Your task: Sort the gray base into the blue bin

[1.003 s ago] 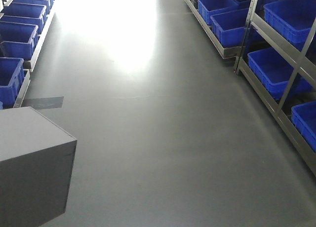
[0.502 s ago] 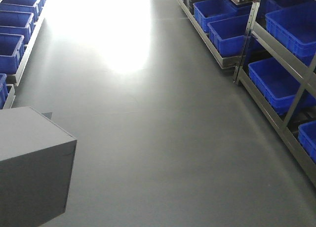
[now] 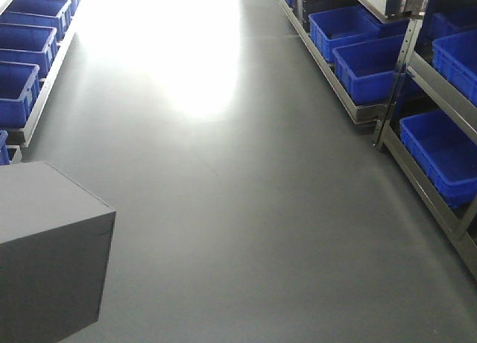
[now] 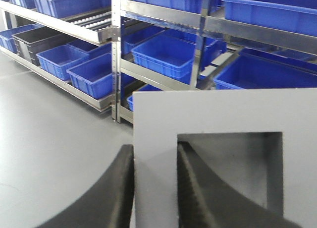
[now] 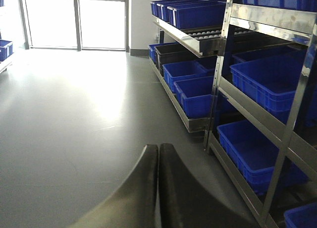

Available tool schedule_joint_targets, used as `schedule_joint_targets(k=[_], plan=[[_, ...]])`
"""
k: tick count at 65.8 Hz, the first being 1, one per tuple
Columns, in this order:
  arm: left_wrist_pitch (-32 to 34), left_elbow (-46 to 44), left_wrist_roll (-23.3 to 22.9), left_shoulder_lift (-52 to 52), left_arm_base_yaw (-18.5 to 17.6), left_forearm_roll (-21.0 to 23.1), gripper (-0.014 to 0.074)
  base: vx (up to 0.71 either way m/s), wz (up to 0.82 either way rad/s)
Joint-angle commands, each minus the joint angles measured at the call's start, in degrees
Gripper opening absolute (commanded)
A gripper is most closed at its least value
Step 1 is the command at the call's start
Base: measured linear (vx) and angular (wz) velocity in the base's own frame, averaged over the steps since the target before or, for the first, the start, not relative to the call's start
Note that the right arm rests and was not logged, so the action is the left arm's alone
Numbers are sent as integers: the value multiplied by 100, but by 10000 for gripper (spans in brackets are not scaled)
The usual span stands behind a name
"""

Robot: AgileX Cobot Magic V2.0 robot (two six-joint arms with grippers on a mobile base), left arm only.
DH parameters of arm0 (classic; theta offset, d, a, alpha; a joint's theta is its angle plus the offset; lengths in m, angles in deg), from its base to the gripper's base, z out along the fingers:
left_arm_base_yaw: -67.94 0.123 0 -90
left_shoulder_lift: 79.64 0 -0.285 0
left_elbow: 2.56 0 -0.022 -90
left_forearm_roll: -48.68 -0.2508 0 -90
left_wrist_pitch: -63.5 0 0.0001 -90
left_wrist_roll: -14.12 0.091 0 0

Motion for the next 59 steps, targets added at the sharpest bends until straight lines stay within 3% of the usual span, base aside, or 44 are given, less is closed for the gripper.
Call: schedule_joint_targets(k=[1,59], plan=[[489,-144,-44,71,-22,-238,3,35,11],[489,-144,-44,71,-22,-238,3,31,7]])
